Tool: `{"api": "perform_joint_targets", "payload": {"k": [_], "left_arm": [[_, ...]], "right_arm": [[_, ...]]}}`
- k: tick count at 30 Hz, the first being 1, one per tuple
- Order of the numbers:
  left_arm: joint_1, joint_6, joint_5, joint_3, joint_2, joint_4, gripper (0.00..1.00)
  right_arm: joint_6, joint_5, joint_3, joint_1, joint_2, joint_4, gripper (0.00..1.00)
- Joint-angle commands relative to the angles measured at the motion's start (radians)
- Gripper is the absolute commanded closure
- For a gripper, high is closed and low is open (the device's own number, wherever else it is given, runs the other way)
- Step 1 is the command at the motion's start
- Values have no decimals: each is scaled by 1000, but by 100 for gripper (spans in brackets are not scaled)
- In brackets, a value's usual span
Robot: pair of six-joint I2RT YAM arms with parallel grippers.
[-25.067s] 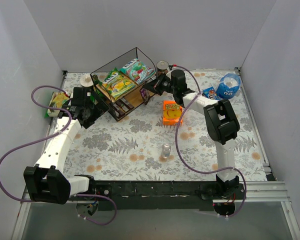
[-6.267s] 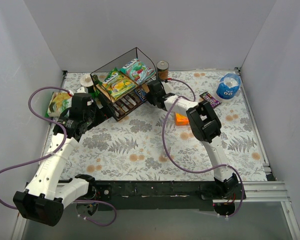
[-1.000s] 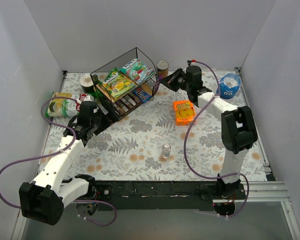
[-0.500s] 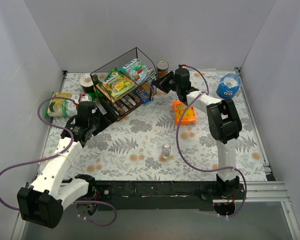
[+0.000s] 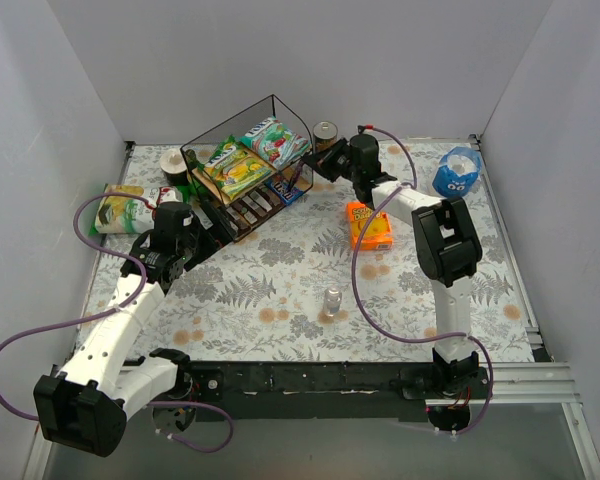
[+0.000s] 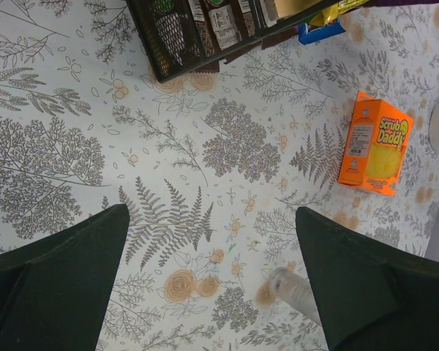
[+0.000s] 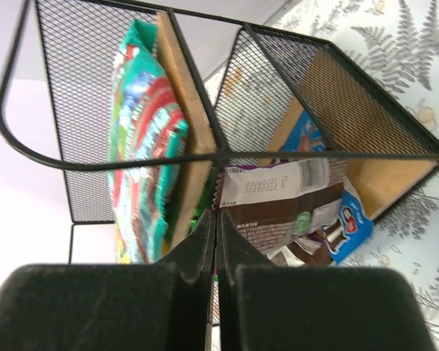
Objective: Place and organize the candy bags onto the shelf
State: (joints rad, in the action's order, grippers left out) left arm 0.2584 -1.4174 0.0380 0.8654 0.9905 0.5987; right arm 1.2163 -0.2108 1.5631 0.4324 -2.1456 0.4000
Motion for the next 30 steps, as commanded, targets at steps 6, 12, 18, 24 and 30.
{"api": "perform_joint_targets", "payload": {"k": [6,12,18,24,30], "left_arm": [[4,12,19,26,-18,-8,2],[4,11,2,21,-7,-23,2],[4,12,-9,18,-7,-30,2],[4,15,-12,14,-13,-31,2],[4,14,-21,-3,-18,-40,2]], "right_arm": [[-84,5,-172,5,190,-125,99],[-113,40,-369,3,320,-216,99],[-97,77,-446,8,365,-309,99],[-81,129,-454,40,365,-512,92],[-150,136,-512,55,371,-552,73]]}}
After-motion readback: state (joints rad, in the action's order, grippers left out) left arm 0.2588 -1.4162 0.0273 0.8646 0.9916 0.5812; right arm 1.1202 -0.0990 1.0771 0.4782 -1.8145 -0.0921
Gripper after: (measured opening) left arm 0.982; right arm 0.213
